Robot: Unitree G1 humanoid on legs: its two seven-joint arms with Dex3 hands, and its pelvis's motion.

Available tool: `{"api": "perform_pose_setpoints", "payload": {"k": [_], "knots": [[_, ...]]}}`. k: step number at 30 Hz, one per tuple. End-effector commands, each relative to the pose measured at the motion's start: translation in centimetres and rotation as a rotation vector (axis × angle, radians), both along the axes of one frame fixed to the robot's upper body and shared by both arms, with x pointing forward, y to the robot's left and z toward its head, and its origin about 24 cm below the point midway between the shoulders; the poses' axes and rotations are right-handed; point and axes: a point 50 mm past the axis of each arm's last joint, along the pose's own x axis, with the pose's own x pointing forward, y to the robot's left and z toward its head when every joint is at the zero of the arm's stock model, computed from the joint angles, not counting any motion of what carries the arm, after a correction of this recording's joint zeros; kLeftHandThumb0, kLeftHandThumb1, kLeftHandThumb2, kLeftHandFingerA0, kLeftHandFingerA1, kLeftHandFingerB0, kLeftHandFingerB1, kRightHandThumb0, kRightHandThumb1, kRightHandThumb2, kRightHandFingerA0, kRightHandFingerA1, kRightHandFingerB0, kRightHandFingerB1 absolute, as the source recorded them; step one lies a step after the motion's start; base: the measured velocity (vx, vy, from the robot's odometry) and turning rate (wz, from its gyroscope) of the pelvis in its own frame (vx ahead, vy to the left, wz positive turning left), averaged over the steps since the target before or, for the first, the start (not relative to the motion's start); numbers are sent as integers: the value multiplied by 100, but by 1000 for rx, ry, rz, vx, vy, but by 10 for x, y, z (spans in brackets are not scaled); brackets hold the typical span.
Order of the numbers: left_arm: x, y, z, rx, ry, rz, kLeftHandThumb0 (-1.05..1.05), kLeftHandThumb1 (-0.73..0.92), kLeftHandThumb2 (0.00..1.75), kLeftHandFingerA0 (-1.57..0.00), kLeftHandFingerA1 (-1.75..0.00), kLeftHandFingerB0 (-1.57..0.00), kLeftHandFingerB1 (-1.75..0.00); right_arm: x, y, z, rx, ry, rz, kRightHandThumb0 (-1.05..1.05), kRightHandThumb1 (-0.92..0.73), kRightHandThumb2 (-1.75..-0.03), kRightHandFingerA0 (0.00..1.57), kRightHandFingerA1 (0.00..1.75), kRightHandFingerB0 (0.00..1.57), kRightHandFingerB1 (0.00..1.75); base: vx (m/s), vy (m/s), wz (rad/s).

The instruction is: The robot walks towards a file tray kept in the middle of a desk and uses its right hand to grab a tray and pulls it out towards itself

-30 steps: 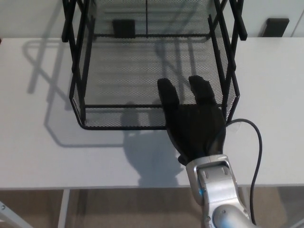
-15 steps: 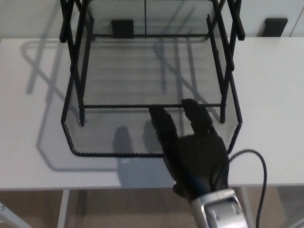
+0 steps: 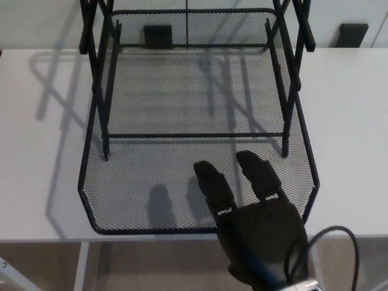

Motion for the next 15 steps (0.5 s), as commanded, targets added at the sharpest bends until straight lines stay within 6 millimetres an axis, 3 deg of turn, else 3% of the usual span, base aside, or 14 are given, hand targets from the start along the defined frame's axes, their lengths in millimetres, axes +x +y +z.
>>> {"api": "perform_pose_setpoints", "payload": {"k": [1, 8, 14, 15], "knots": [[1, 4, 4, 7, -8, -22, -57, 25, 61, -39, -41, -30, -37, -28, 7, -5, -4, 31, 61, -34, -2, -73, 4, 56, 0, 51, 0, 0, 0], [0, 5, 4, 10, -6, -27, -59, 25, 62, -39, -42, -30, -36, -47, 6, -4, 43, 56, 87, -32, -3, -72, 5, 57, 0, 51, 0, 0, 0], [1, 5, 4, 13, -3, -35, -58, 25, 61, -39, -42, -30, -37, -50, 6, 2, 63, 36, 102, -32, -1, -72, 6, 57, 0, 51, 0, 0, 0], [0, 5, 4, 11, -4, -33, -57, 25, 62, -39, -42, -29, -37, -50, 6, 3, 68, 34, 105, -68, -29, -61, 2, 52, 10, 43, 0, 0, 0]]}}
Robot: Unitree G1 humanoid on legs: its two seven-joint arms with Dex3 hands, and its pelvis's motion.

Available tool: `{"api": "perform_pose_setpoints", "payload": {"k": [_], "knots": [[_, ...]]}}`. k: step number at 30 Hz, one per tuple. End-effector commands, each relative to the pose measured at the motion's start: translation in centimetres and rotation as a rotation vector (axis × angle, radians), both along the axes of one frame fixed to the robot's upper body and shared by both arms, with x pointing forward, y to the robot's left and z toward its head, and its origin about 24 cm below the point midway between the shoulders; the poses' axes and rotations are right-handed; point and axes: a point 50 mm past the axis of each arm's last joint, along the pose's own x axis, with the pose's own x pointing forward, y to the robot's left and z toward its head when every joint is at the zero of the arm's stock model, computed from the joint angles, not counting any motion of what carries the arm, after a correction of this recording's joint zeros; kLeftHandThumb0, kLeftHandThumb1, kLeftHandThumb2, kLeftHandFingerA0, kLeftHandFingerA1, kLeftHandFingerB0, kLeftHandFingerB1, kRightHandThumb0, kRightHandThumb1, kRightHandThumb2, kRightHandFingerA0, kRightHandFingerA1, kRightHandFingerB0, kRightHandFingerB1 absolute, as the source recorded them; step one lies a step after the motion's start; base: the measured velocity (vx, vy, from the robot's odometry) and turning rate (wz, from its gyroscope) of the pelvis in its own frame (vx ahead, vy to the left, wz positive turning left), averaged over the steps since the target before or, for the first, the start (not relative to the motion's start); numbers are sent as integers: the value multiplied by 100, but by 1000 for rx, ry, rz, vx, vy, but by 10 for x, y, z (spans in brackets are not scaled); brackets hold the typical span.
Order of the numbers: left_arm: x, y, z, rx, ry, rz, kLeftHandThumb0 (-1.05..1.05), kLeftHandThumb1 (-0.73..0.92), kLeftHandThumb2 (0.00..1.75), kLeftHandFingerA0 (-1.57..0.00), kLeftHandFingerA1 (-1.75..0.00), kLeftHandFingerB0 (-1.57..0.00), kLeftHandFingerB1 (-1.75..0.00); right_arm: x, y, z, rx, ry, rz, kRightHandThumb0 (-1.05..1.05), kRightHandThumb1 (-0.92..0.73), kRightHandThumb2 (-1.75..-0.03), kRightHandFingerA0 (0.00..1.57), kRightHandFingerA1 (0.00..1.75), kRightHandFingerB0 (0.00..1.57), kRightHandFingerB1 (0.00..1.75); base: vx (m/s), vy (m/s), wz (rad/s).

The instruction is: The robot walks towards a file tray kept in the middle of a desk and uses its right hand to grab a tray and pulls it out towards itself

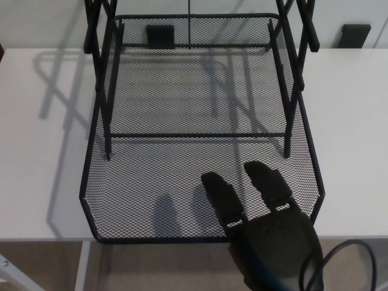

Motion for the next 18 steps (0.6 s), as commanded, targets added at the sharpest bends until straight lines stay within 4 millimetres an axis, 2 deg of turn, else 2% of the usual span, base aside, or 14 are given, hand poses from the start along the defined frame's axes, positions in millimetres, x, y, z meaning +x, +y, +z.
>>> {"api": "perform_pose_setpoints", "payload": {"k": [1, 2, 3, 4, 5, 6, 7, 8, 9, 10, 12, 13, 15, 18], "knots": [[0, 5, 4, 10, -4, -25, -57, 25, 62, -39, -42, -29, -37, -36, 18, 1, 98, 63, 88, -68, -29, -61, 2, 52, 10, 43, 0, 0, 0], [-1, 5, 3, 5, -3, -11, -53, 25, 49, -42, -38, -31, -32, -36, 19, 7, 106, 49, 103, -67, -36, -51, 0, 55, 11, 40, 0, 0, 0], [-1, 5, 3, 6, -6, -15, -58, 25, 62, -39, -41, -30, -36, -35, 20, 12, 106, 43, 110, -74, -39, -53, 0, 52, 8, 41, 0, 0, 0], [0, 5, 4, 7, -6, -17, -58, 25, 62, -40, -42, -30, -37, -36, 21, 17, 125, 40, 123, -83, -34, -68, 0, 39, 2, 40, 0, 0, 0], [1, 5, 4, 12, -5, -25, -54, 26, 49, -44, -38, -31, -32, -36, 22, 21, 150, 35, 138, -84, -32, -69, 0, 36, 3, 38, 0, 0, 0], [1, 5, 5, 21, -4, -44, -58, 26, 64, -41, -43, -29, -37, -39, 23, 28, 193, 46, 165, -86, -33, -68, 0, 34, 2, 36, 0, 0, 0], [1, 5, 5, 18, -7, -43, -59, 26, 63, -40, -42, -30, -37, -41, 23, 34, 212, 47, 190, -87, -32, -68, 0, 32, 2, 36, 0, 0, 0], [1, 5, 5, 8, -7, -32, -59, 25, 62, -40, -42, -30, -37, -44, 23, 39, 239, 43, 215, -54, -29, -82, 0, 39, 0, 37, 0, 0, 0], [1, 5, 5, 4, -7, -27, -59, 25, 62, -40, -42, -30, -37, -45, 23, 42, 250, 42, 226, -54, -29, -82, 0, 39, 0, 37, 0, 0, 0], [0, 5, 6, -6, -13, -23, -60, 24, 61, -39, -43, -31, -37, -47, 23, 47, 268, 44, 248, -91, -32, -68, 0, 34, 2, 37, 0, 0, 0], [-1, 6, 5, -3, -11, -20, -56, 23, 61, -40, -42, -31, -37, -54, 21, 57, 296, 42, 287, -95, -34, -71, 0, 29, 1, 26, 0, 0, 0], [-1, 6, 5, 2, -8, -22, -56, 24, 60, -40, -42, -31, -37, -57, 20, 61, 305, 39, 306, -66, -35, -86, 0, 33, 3, 20, 0, 0, 0], [-1, 7, 5, 25, -3, -33, -57, 25, 62, -41, -42, -31, -37, -63, 18, 68, 340, 48, 347, -66, -36, -86, 0, 31, 4, 15, 0, 0, 0], [-2, 7, 5, 17, 0, -38, -59, 24, 62, -39, -42, -31, -37, -76, 13, 85, 392, 48, 413, -62, -31, -86, 0, 37, 0, 26, 0, 0, 0]]}}
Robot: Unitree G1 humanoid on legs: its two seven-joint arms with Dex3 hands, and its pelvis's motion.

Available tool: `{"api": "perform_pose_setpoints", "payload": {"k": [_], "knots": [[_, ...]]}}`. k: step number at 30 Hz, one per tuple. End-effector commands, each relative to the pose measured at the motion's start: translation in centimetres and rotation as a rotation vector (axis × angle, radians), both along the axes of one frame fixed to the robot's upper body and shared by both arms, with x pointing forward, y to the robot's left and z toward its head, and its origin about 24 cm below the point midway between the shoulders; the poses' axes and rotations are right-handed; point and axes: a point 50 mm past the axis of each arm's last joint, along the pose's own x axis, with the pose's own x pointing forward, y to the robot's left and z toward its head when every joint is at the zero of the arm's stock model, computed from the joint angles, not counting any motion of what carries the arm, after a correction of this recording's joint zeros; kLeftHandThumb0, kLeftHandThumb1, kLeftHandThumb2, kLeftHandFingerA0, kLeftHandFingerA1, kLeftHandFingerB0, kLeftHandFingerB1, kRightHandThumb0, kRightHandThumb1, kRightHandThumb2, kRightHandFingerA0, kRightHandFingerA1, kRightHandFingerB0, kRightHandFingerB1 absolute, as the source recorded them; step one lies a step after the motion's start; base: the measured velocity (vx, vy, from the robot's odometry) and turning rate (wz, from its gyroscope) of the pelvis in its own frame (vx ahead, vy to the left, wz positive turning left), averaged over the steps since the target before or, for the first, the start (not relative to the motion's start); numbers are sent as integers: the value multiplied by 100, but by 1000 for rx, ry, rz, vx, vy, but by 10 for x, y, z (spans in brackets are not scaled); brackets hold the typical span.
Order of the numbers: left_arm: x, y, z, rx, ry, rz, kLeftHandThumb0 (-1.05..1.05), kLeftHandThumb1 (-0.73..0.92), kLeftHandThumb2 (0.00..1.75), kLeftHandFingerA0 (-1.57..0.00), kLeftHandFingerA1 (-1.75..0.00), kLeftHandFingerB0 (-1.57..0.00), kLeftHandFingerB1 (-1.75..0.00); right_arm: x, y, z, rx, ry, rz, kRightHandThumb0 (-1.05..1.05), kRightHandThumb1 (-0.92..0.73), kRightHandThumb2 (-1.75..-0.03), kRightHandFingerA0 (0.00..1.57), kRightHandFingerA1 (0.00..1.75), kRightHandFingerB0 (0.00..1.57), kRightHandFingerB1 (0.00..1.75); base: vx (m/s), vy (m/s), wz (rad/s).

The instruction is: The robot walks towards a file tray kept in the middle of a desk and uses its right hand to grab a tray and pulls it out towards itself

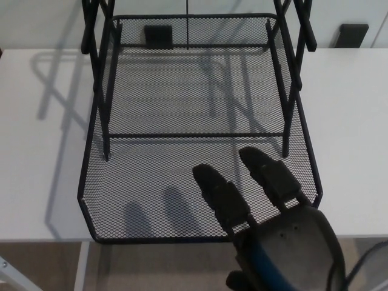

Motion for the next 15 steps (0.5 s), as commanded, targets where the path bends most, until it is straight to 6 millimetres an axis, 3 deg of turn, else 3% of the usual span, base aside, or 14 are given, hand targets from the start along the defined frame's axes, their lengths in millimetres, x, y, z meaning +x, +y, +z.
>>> {"api": "perform_pose_setpoints", "payload": {"k": [1, 3, 4, 5, 6, 7, 8, 9, 10, 11, 12, 13, 14, 15], "knots": [[-3, 7, 3, 28, 5, -29, -59, 25, 63, -41, -41, -32, -36, -58, 18, 48, 280, 108, 305, -63, -32, -86, 0, 36, 0, 26, 0, 0, 0], [-3, 7, 3, 35, 7, -28, -58, 25, 63, -42, -42, -31, -36, -60, 17, 50, 293, 100, 314, -62, -32, -87, 0, 36, 0, 28, 0, 0, 0], [-2, 7, 3, 37, 8, -24, -57, 24, 61, -40, -41, -32, -36, -64, 16, 53, 328, 42, 320, -105, -37, -80, 0, 42, 2, 40, 0, 0, 0], [-2, 7, 3, 30, 7, -19, -55, 22, 61, -39, -42, -31, -37, -65, 15, 56, 363, -13, 329, -105, -52, -70, 0, 56, 0, 48, 0, 0, 0], [-2, 7, 4, 23, 3, -24, -55, 23, 60, -38, -43, -30, -37, -66, 13, 62, 427, -106, 332, -43, -2, -83, 5, 59, 0, 54, 0, 0, 0], [-3, 7, 4, 30, 4, -30, -54, 23, 61, -39, -43, -31, -38, -64, 7, 69, 479, -234, 347, -69, -43, -75, 3, 81, 8, 63, 0, 0, 0], [-2, 7, 3, 41, 11, -35, -56, 24, 62, -38, -41, -31, -37, -62, 4, 73, 530, -282, 369, -66, -51, -97, 8, 69, 9, 61, 0, 0, 0], [-2, 7, 3, 50, 21, -40, -56, 25, 62, -38, -41, -30, -37, -59, -1, 80, 637, -290, 419, -78, -78, -66, 5, 82, 8, 68, 0, 0, 0], [-1, 7, 3, 49, 23, -41, -56, 25, 62, -38, -41, -30, -37, -57, -5, 84, 711, -290, 463, -78, -78, -66, 5, 82, 8, 68, 0, 0, 0], [-2, 7, 3, 50, 24, -41, -57, 23, 62, -37, -41, -30, -37, -48, -15, 97, 841, -347, 489, -49, -52, -105, 44, 76, 34, 69, 0, 0, 0], [-2, 7, 2, 51, 26, -42, -56, 22, 63, -36, -41, -30, -38, -40, -31, 107, 967, -322, 582, -50, -58, -88, 61, 78, 44, 71, 0, 0, 0], [-2, 7, 2, 52, 26, -43, -56, 22, 63, -36, -41, -30, -38, -38, -39, 110, 1006, -301, 644, -50, -58, -88, 61, 78, 44, 71, 0, 0, 0], [-3, 8, 2, 48, 24, -42, -56, 25, 50, -41, -38, -31, -32, -40, -56, 116, 1009, -277, 750, -60, -50, -82, 75, 69, 59, 63, 0, 0, 0], [-5, 8, 2, 41, 24, -36, -57, 23, 62, -36, -42, -30, -37, -51, -85, 125, 1007, -142, 868, -80, -65, -61, 84, 57, 75, 50, 0, 0, 0]]}}
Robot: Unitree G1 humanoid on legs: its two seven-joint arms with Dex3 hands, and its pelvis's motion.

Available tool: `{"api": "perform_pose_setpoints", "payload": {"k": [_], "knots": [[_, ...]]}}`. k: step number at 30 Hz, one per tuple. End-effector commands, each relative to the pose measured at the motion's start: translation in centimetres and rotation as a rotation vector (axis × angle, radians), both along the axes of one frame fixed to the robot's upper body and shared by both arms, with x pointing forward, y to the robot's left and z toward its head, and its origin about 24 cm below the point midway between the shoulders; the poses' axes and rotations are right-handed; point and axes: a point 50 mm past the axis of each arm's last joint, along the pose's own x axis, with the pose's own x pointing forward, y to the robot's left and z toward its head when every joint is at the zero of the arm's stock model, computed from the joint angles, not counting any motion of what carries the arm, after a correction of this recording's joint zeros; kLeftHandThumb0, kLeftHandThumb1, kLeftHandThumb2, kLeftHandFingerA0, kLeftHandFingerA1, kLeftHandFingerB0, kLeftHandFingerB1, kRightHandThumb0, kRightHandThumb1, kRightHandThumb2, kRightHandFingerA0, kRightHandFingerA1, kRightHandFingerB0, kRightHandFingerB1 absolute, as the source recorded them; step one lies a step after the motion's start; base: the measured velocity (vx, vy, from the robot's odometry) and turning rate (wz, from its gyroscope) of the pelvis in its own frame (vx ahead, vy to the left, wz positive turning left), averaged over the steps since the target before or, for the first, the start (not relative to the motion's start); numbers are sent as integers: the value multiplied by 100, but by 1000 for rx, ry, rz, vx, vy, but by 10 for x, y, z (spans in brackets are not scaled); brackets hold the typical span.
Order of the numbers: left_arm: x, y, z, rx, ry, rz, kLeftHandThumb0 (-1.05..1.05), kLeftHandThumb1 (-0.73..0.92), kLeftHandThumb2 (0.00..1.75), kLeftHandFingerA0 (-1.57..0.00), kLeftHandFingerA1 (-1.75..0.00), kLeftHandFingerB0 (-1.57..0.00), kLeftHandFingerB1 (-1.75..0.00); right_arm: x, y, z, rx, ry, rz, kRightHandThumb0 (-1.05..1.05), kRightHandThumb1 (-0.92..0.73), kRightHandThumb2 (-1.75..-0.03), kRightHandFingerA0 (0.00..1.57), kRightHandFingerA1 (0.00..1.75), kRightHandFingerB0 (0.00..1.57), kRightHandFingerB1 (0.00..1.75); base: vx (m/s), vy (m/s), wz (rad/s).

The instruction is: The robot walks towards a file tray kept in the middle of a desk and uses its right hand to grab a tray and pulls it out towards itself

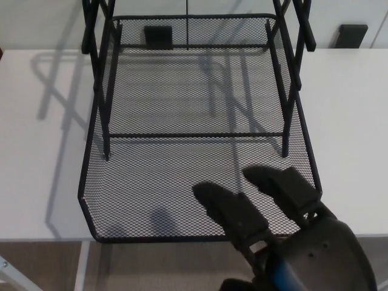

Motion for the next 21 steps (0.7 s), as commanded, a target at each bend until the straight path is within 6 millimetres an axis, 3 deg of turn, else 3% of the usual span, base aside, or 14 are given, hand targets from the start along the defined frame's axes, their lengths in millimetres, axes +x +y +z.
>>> {"api": "perform_pose_setpoints", "payload": {"k": [1, 2, 7, 8, 9, 10, 11, 12, 15, 16, 17, 19, 20, 21], "knots": [[-5, 9, 3, 44, 22, -36, -54, 25, 50, -40, -37, -31, -32, -40, -85, 104, 864, -81, 813, -81, -65, -61, 96, 50, 86, 48, 0, 0, 0], [-8, 9, 2, 43, 28, -34, -54, 22, 62, -35, -42, -30, -38, -41, -89, 111, 980, -41, 940, -88, -49, -96, 94, 61, 80, 60, 0, 0, 0], [-10, 8, 1, 41, 31, -37, -56, 23, 62, -36, -41, -29, -37, -56, -99, 110, 1228, 48, 984, -73, -36, -83, 105, 70, 98, 69, 0, 0, 0], [-10, 8, 1, 48, 33, -43, -56, 24, 62, -37, -41, -29, -37, -54, -104, 114, 1213, 40, 969, -66, -45, -56, 118, 54, 102, 54, 0, 0, 0], [-10, 8, 1, 53, 34, -47, -56, 24, 61, -37, -41, -30, -37, -52, -106, 117, 1208, 45, 1001, -72, -35, -77, 104, 66, 93, 63, 0, 0, 0], [-9, 8, 1, 56, 33, -47, -56, 23, 61, -37, -41, -30, -37, -51, -106, 119, 1210, 96, 1063, -60, -27, -72, 98, 66, 88, 63, 0, 0, 0], [-8, 8, 1, 57, 33, -48, -57, 24, 61, -38, -41, -30, -36, -40, -122, 125, 1149, 104, 964, -40, -29, -50, 109, 56, 97, 55, 0, 0, 0], [-8, 8, 1, 57, 34, -48, -58, 24, 61, -38, -41, -30, -36, -36, -154, 131, 1008, 139, 901, -42, -34, -52, 112, 55, 96, 53, 0, 0, 0], [-7, 8, 1, 55, 32, -48, -55, 25, 50, -41, -37, -31, -32, -41, -189, 139, 909, 107, 829, -46, -32, -51, 118, 56, 106, 56, 0, 0, 0], [-6, 8, 1, 54, 30, -52, -53, 25, 49, -40, -37, -32, -32, -45, -192, 137, 924, 86, 801, -59, -26, -69, 113, 70, 100, 66, 0, 0, 0], [-5, 7, 2, 52, 28, -56, -53, 25, 49, -41, -37, -32, -32, -49, -204, 139, 894, 137, 789, -51, -38, -53, 121, 58, 103, 55, 0, 0, 0], [-6, 8, 3, 47, 27, -59, -55, 23, 61, -36, -42, -29, -37, -62, -235, 140, 886, 478, 791, -42, -38, -52, 115, 60, 98, 57, 0, 0, 0], [-6, 8, 2, 47, 29, -54, -57, 24, 60, -36, -40, -29, -37, -64, -243, 145, 839, 612, 799, -51, -32, -74, 95, 68, 82, 65, 0, 0, 0], [-6, 9, 3, 51, 31, -50, -56, 23, 62, -35, -41, -29, -37, -64, -247, 148, 816, 665, 818, -51, -32, -74, 95, 68, 82, 65, 0, 0, 0]]}}
